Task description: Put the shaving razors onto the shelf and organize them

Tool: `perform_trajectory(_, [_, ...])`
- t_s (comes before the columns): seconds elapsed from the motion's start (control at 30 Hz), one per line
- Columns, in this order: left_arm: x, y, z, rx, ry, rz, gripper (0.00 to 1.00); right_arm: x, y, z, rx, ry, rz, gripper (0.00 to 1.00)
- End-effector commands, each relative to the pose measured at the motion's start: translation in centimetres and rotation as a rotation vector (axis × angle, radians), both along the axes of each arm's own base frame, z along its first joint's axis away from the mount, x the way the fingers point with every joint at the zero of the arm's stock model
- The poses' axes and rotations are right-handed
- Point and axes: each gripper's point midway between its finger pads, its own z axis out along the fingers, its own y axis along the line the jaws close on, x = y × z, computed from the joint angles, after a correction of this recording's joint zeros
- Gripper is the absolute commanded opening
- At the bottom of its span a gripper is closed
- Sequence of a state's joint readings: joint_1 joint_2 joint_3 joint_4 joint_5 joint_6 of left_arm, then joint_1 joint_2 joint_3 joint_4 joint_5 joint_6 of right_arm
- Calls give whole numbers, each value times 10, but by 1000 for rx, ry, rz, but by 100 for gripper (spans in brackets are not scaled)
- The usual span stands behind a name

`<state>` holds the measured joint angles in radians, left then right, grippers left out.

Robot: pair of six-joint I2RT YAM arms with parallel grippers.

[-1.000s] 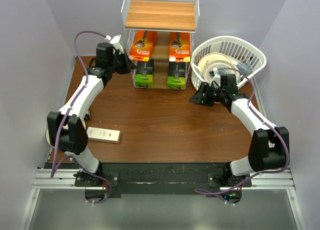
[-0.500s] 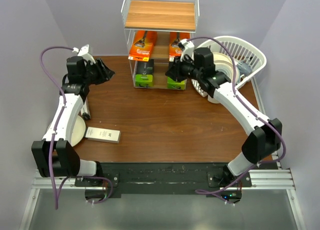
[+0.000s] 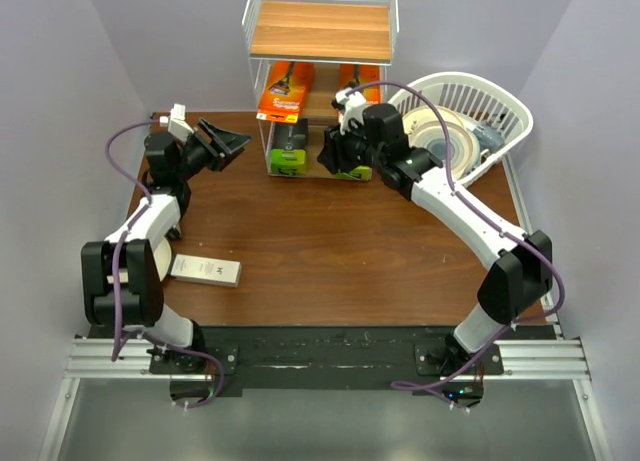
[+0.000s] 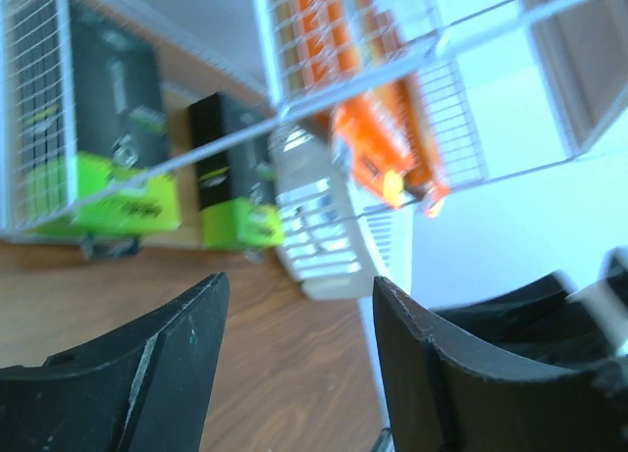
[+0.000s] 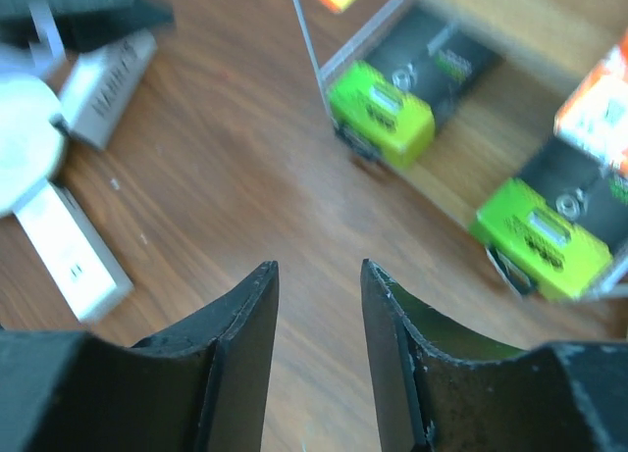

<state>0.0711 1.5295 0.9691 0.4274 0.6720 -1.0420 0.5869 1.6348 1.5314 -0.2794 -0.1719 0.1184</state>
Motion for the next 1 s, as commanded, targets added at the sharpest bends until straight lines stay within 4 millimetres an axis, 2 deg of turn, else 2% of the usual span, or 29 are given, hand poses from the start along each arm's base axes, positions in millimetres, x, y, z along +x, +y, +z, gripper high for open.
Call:
perform_trajectory(0.0, [20, -6, 70, -125, -205, -59, 65, -20, -23, -10, -103, -18, 25, 45])
perform_trajectory(0.17, [39, -11, 76, -155, -228, -81, 62, -33, -41, -40, -190, 6, 30, 48])
perform_trajectory(0.27, [50, -18, 81, -164, -231, -97, 62, -34, -52, -57, -231, 25, 21, 48])
perform_trajectory(0.3, [55, -20, 74, -168, -210, -99, 62, -30, -58, -62, -239, 35, 3, 48])
perform_trajectory(0.37, [58, -27, 72, -169, -196, -108, 61, -29, -64, -68, -237, 57, -10, 48])
perform_trajectory(0.53, [65, -33, 57, -179, -135, -109, 55, -22, -78, -73, -234, 77, -41, 48])
perform_trajectory(0.73, [65, -35, 53, -188, -98, -106, 51, -21, -84, -77, -222, 98, -50, 47])
perform_trajectory(0.93, [66, -36, 50, -196, -77, -109, 30, -22, -89, -87, -214, 123, -59, 46])
perform_trajectory(0.97, [66, -36, 50, -198, -74, -109, 22, -22, -90, -87, -212, 124, -60, 46])
